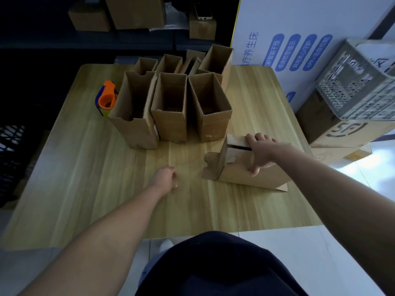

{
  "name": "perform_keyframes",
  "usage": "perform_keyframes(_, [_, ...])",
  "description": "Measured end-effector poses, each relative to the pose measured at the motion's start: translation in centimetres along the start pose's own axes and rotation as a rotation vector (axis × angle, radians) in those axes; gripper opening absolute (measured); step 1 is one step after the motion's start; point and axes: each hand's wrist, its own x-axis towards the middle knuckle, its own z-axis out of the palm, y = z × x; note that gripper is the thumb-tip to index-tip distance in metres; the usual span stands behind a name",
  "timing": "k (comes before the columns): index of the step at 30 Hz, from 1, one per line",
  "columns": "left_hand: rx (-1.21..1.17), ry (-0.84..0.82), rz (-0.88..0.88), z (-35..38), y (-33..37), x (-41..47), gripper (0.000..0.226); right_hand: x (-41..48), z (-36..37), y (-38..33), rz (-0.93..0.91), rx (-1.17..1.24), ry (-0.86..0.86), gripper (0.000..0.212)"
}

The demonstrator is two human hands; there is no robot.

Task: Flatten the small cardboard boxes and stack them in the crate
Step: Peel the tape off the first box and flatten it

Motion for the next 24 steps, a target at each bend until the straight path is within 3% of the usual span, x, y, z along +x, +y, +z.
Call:
perform_keyframes(4, [-0.348, -0.052, -0.171, -0.8, -0.3, 0.2, 0.078, 0.0, -0.1, -0.5, 0.002, -0.021, 0.003, 0.121])
perform_keyframes(7, [-0.287, -0.101, -0.17, -0.3, 0.5, -0.3, 0.11, 0.0, -0.1, -0.6, -0.005, -0.012, 0.012, 0.121])
perform_keyframes(9, [-0.211, -0.1, -0.138, 0.1, 0.8, -0.4, 0.115, 0.0, 0.0, -0.6, -0.008, 0.001, 0.011, 0.121])
perform_keyframes(14, [-0.513, 0.062, -0.193, -0.6, 0.3, -0.2, 0.074, 0.0, -0.1, -0.8, -0.008, -0.003, 0.008, 0.122])
perform_keyframes(19, [-0.451, 0.219, -0.392, -0.8, -1.5, 0.0, 0.02, -0.1, -0.1, -1.0, -0.012, -0.003, 0.013, 0.12])
perform_keyframes(24, [-0.38, 0.249, -0.391, -1.0, -1.5, -0.7, 0.006, 0.0, 0.2, -1.0, -0.015, 0.006, 0.021, 0.121])
